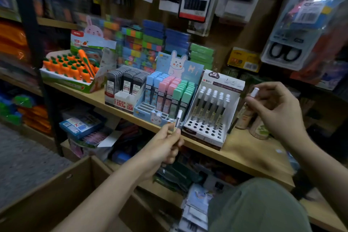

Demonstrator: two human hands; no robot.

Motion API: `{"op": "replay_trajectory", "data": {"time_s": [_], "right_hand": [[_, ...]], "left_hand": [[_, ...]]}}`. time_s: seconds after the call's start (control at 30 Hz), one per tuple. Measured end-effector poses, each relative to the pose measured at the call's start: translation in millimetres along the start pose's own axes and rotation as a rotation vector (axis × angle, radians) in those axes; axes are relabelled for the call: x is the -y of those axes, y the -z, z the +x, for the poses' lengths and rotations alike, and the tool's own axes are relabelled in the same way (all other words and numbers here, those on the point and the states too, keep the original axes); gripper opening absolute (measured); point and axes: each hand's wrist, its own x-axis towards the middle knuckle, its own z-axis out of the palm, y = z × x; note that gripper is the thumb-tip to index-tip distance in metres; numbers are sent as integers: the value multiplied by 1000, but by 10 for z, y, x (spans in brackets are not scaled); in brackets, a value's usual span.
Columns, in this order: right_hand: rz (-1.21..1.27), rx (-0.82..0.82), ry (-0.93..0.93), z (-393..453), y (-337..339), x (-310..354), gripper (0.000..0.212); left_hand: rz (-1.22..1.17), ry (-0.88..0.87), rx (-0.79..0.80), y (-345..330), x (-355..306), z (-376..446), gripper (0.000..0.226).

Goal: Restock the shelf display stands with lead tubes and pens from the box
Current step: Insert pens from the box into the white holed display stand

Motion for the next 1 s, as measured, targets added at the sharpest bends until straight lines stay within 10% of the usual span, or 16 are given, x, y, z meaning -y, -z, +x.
{"op": "replay_trajectory", "data": {"time_s": [1.0], "right_hand": [[-254,33,75,351,-349,-413,15]], "left_hand": [[436,-167,-304,-526,238,420,14]]}}
